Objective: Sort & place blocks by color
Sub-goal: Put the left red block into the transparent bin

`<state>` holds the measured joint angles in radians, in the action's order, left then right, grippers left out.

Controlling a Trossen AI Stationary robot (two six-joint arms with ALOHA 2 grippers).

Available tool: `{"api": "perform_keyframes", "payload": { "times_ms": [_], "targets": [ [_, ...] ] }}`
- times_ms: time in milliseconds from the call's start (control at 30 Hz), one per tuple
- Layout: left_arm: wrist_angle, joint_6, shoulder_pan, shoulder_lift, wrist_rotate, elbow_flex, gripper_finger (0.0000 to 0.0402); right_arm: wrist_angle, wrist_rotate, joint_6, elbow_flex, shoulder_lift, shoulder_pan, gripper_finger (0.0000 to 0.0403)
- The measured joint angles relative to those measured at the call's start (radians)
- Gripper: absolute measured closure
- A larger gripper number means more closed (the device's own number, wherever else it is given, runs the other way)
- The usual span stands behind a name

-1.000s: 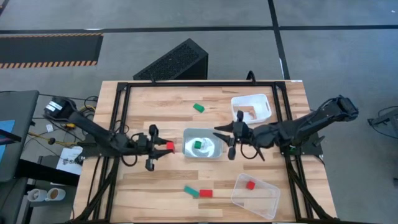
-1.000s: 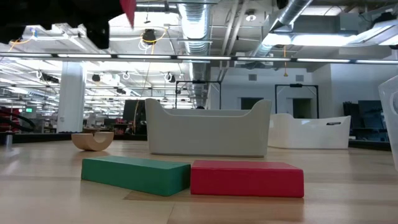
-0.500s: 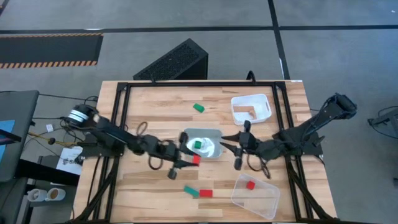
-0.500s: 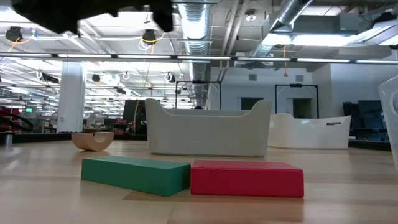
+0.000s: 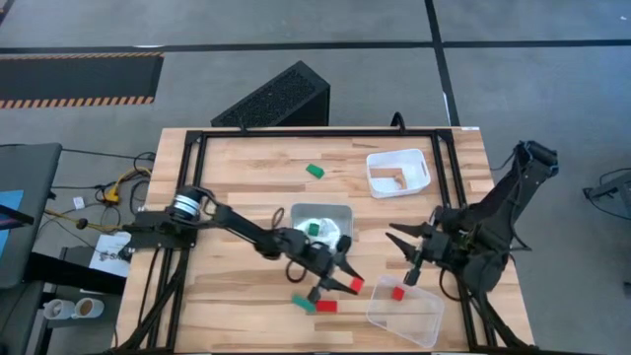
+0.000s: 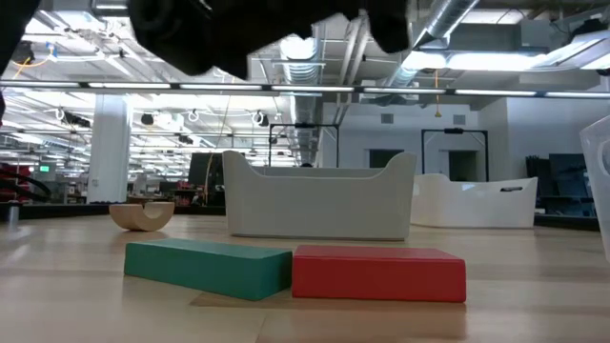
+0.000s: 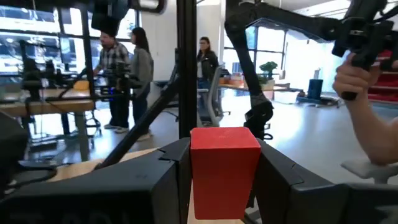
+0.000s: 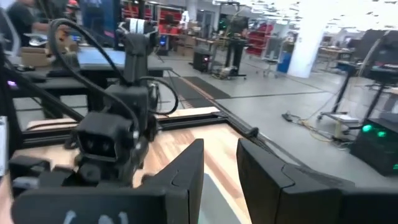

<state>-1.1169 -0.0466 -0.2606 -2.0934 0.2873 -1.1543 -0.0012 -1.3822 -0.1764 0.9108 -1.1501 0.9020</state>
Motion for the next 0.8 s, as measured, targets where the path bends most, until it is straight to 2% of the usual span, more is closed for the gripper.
{"api": "perform_keyframes", "payload": {
  "times_ms": [133,300,667,800],
  "targets": [
    [-0.001,-0.027,0.006,-0.089,0.032,-0.087,0.0306,0.001,-0.012,-0.007,0.000,0.000,0.016,0.0285],
    [-0.002,-0.053,0.009,-0.149,0.045,-0.138,0.0306,0.001,-0.011,-0.007,0.000,-0.001,0.015,0.0285],
    [-0.008,-0.001,-0.001,-0.153,0.039,-0.144,0.0306,-0.016,-0.011,-0.034,0.000,-0.001,0.005,0.0285],
    [-0.034,0.034,-0.020,-0.170,0.003,-0.146,0.0306,-0.020,-0.010,-0.036,0.000,-0.001,-0.010,0.0285]
  ]
}}
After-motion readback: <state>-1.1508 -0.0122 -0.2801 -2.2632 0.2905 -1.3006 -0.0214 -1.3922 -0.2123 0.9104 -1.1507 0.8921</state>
